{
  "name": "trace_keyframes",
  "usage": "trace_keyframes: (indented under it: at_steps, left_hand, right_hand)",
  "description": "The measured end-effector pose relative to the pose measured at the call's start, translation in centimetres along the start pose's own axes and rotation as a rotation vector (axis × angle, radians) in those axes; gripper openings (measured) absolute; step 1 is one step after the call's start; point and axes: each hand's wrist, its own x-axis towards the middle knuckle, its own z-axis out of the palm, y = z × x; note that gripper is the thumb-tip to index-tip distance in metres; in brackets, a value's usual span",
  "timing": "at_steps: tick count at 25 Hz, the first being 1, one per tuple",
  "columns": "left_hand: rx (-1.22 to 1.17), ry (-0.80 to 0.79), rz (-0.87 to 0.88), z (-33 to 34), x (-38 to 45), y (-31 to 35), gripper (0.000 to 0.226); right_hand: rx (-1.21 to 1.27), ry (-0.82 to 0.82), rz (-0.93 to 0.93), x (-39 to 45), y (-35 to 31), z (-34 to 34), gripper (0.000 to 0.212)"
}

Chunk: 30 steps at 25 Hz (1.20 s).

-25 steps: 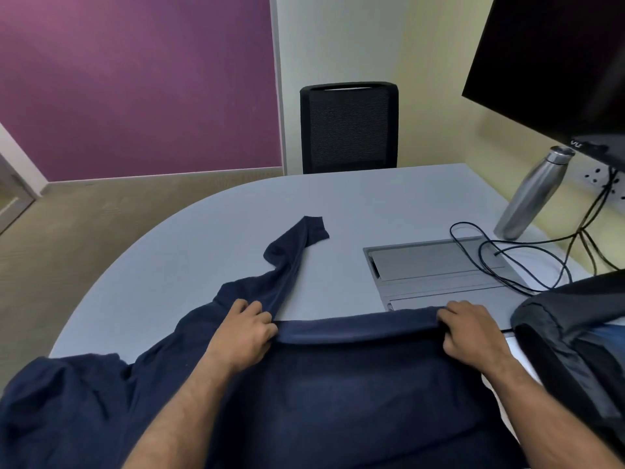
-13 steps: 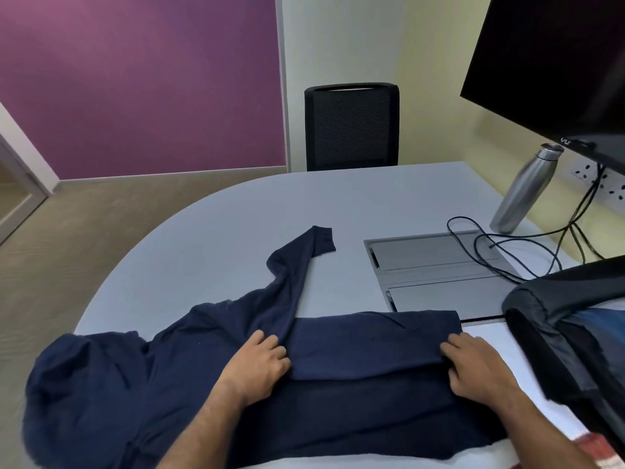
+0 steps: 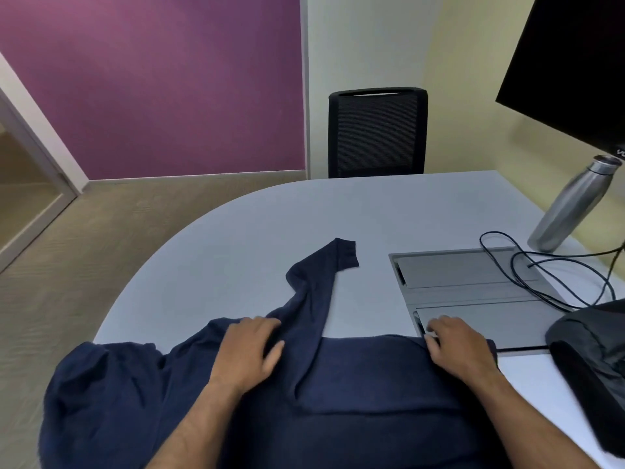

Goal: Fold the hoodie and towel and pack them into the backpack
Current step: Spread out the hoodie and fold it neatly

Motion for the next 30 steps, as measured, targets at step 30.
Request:
trace_keyframes:
  at_steps: [30]
  left_hand:
    - [-0.505,-0.411,-0.794,-2.3,0.5,-9.6,0.017]
  right_hand:
    - [1.163,-0.321,0.564,9.3,-15.7,4.9,0.016]
